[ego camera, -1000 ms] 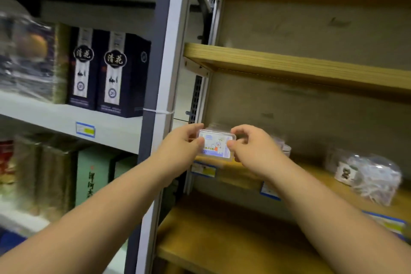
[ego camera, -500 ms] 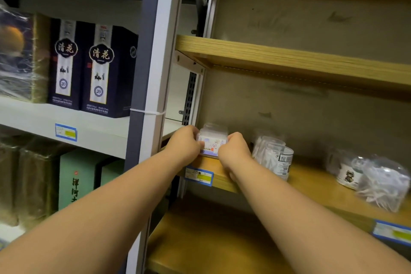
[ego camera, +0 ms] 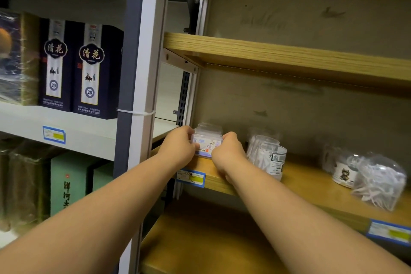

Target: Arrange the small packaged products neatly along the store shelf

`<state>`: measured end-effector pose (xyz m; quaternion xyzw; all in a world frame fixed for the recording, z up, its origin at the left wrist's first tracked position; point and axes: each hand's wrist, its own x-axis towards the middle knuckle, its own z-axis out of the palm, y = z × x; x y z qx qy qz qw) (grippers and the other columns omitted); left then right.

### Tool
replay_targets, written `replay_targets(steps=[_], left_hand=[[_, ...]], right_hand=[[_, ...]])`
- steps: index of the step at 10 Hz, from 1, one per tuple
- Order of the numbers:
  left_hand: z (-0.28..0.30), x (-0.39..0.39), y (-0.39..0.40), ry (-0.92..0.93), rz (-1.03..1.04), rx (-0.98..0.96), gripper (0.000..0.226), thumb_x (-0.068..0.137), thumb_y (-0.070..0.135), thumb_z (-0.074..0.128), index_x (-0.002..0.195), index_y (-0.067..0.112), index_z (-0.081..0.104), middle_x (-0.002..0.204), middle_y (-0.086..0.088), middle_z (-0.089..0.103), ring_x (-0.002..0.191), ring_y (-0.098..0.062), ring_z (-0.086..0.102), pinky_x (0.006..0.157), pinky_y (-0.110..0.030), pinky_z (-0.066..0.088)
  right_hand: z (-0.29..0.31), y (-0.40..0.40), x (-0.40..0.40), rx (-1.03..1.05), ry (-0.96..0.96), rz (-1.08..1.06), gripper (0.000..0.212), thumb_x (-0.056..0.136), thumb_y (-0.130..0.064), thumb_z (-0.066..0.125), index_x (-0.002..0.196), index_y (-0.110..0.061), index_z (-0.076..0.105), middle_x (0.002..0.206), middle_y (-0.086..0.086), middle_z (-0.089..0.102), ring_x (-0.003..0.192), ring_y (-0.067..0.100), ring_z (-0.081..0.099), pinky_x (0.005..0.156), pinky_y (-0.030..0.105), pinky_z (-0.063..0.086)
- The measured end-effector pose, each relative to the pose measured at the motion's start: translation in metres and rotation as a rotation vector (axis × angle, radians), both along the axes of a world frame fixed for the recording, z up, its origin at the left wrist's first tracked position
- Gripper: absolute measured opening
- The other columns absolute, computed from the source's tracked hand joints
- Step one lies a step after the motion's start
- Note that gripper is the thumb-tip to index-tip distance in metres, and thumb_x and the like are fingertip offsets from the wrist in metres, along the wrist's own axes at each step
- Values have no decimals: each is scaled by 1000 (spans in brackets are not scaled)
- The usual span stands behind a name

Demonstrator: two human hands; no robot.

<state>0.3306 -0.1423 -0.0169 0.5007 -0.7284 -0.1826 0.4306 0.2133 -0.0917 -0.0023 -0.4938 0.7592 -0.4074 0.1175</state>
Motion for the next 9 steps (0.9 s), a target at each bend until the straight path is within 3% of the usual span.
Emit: replay_targets(steps=[4,6,7,8,9], left_hand=[[-3,-3,3,-58,13,-24,58,90,19,71,143,13,48,134,-5,64,121,-22,60,92,-32,47],[-3,-7,16,-124,1,-73,56,89,20,71,140,14,48,134,-5,62,122,-24,58,93,-32,45],[-6,-7,16,-144,-52,-106,49,85,24,73,131,22,54,124,0,67,113,-18,62,87,-28,45],[-4,-4,20,-147,-28,-91,47,85,22,71,128,18,53,123,-3,65,111,-20,61,86,-29,47],[-2,-5,26,-152,19,-87,47,87,17,67,130,11,47,127,-11,59,117,-27,57,94,-38,50]], right_hand=[[-3,-1,-2,56,9,46,56,93,-13,62,141,-17,33,139,14,54,123,34,56,102,48,52],[-5,4,4,90,96,61,64,93,-22,66,145,-11,30,148,16,44,134,35,48,107,44,47],[-5,10,7,107,118,77,67,94,-23,65,147,-10,26,149,17,38,133,36,48,103,43,46],[2,19,9,134,112,73,67,94,-20,66,146,-12,24,147,16,33,127,37,52,95,40,46],[9,26,11,146,121,65,69,94,-17,65,148,-12,22,149,17,30,129,36,51,96,39,46]])
